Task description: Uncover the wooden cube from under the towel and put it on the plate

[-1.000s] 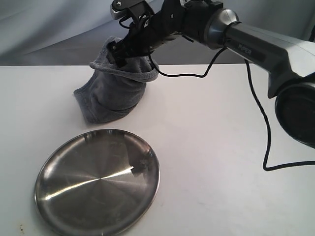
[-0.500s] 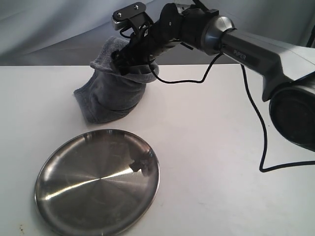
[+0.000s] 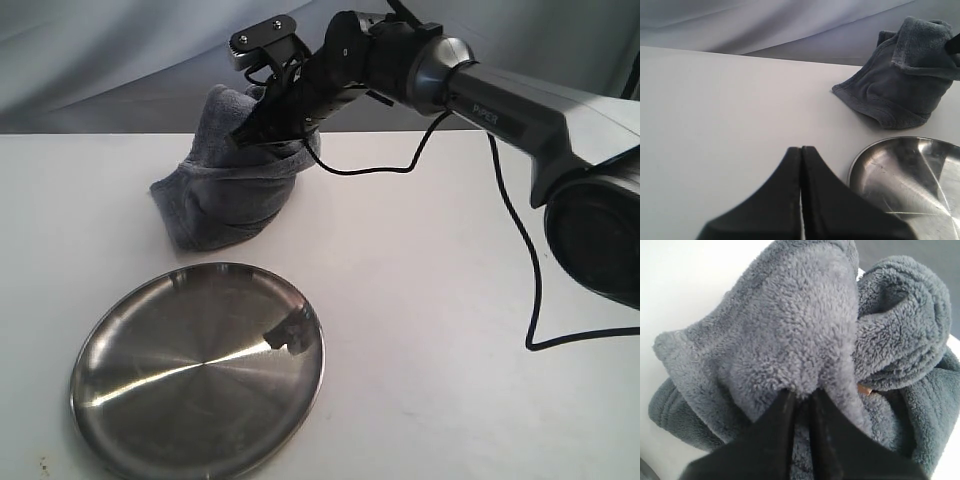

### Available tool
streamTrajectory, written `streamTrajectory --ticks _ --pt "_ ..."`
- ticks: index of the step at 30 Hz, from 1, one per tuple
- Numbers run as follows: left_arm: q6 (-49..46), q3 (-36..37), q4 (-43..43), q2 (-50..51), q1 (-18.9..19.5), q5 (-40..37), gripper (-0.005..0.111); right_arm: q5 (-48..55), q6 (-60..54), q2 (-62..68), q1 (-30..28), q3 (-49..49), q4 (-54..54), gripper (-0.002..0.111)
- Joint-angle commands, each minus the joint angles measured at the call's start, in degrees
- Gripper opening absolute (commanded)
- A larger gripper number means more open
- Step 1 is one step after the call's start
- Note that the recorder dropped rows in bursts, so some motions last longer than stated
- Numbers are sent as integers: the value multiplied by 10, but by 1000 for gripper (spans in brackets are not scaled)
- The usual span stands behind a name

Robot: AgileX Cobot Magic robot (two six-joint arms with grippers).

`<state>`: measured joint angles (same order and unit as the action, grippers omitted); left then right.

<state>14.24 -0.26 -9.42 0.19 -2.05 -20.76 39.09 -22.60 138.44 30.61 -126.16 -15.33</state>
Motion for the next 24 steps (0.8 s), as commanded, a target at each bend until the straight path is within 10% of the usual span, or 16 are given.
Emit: streamTrajectory --ticks 1,24 --pt "2 3 1 -2 -2 4 0 23 -1 0 3 1 -1 0" --pt "2 3 1 -2 -2 4 0 282 -119 -96 1 1 19 0"
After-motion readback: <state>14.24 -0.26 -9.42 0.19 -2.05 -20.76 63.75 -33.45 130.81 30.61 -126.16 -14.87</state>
